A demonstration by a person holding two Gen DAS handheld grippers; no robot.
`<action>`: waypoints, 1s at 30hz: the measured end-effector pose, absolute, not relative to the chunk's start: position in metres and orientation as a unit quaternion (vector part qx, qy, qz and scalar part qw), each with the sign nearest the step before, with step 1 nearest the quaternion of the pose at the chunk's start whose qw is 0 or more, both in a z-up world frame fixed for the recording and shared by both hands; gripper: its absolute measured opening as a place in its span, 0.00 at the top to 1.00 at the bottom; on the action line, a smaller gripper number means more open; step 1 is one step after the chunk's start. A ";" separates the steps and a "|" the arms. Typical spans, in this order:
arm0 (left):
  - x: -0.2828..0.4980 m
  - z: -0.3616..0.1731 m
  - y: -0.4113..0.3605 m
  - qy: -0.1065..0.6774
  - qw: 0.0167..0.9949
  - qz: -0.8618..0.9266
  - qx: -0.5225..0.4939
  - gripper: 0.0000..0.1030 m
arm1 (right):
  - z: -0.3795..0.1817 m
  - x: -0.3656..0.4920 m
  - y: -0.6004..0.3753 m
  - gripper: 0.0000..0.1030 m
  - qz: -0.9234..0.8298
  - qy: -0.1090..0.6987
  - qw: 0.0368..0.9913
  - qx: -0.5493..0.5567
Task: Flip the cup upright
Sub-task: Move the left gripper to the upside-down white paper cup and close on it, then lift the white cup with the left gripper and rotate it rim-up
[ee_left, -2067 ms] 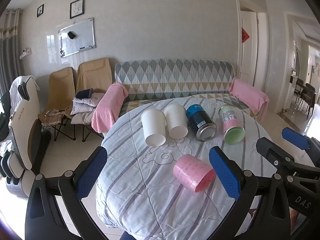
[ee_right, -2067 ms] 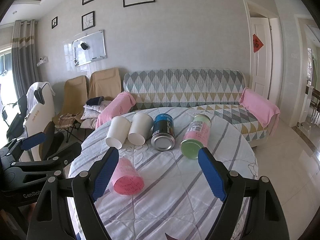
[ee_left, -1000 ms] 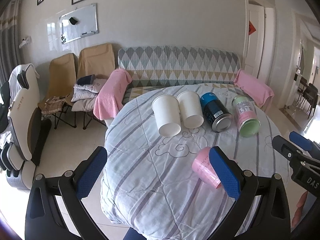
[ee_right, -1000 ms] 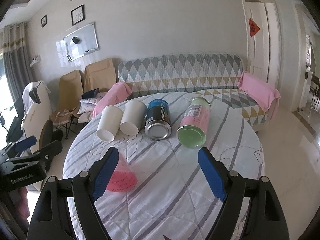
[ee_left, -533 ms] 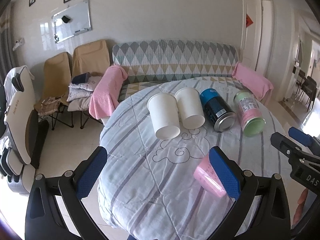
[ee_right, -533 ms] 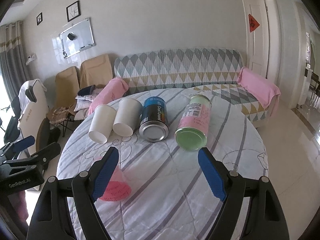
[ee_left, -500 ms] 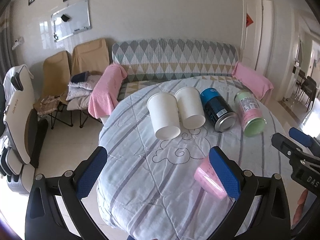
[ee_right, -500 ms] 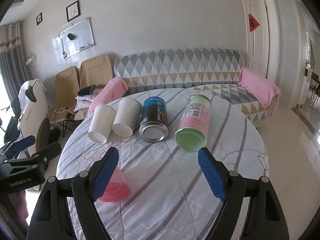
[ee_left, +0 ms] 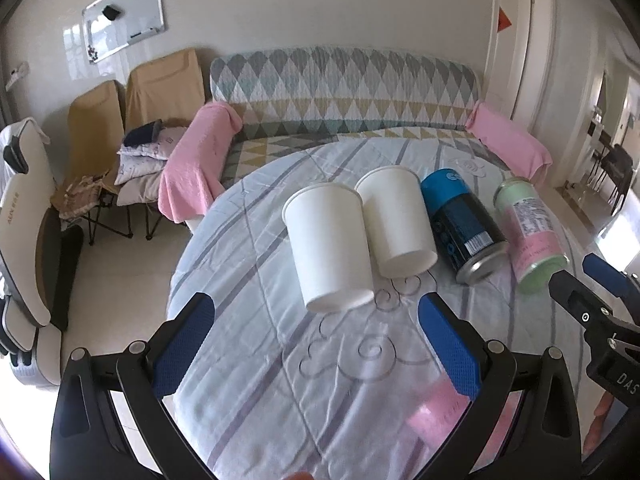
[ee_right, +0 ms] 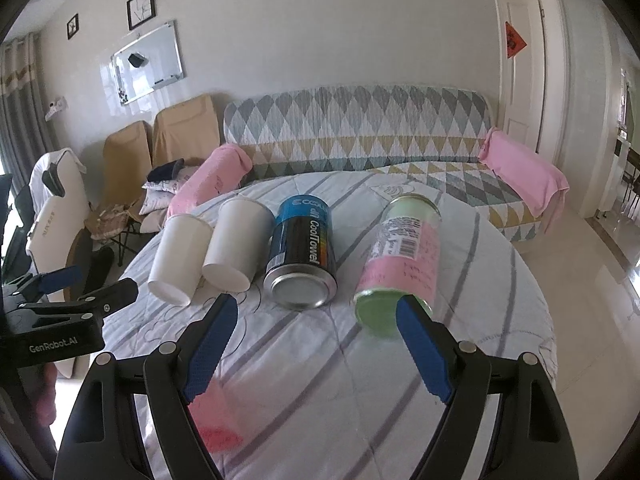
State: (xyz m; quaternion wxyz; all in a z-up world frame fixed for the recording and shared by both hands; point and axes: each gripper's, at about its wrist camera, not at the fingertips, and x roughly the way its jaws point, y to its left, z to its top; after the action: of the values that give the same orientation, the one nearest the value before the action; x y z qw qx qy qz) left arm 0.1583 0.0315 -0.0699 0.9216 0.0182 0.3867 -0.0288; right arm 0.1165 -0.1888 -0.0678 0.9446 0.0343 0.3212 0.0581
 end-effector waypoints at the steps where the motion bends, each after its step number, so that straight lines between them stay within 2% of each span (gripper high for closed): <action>1: 0.164 -0.072 0.031 0.390 0.920 -0.027 0.020 0.00 | -0.068 0.122 -0.189 0.20 0.057 0.324 0.944 0.034; 15: 0.217 -0.111 0.023 0.436 0.898 -0.013 0.058 0.00 | -0.082 0.161 -0.181 0.20 0.058 0.346 0.936 0.027; 16: 0.218 -0.112 0.022 0.436 0.898 -0.011 0.056 0.04 | -0.082 0.162 -0.180 0.20 0.060 0.347 0.936 0.027; 18: 0.218 -0.113 0.023 0.438 0.897 -0.011 0.054 0.17 | -0.082 0.162 -0.180 0.20 0.060 0.346 0.936 0.026; 20: 0.218 -0.117 0.024 0.449 0.892 -0.016 0.054 0.34 | -0.082 0.162 -0.181 0.20 0.060 0.345 0.936 0.027; 22: 0.218 -0.119 0.025 0.452 0.890 -0.021 0.055 0.41 | -0.081 0.162 -0.181 0.20 0.061 0.343 0.937 0.027; 23: 0.217 -0.119 0.026 0.452 0.890 -0.022 0.054 0.43 | -0.081 0.162 -0.180 0.20 0.061 0.343 0.937 0.027; 30: 0.206 -0.113 0.039 0.450 0.892 -0.034 0.037 0.43 | -0.079 0.161 -0.180 0.20 0.062 0.342 0.937 0.025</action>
State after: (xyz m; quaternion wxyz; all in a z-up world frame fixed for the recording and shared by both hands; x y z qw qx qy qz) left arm 0.2058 0.0389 -0.1130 0.8915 0.0366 0.4503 -0.0338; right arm 0.1608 -0.1799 -0.0795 0.9373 0.0253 0.3421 0.0618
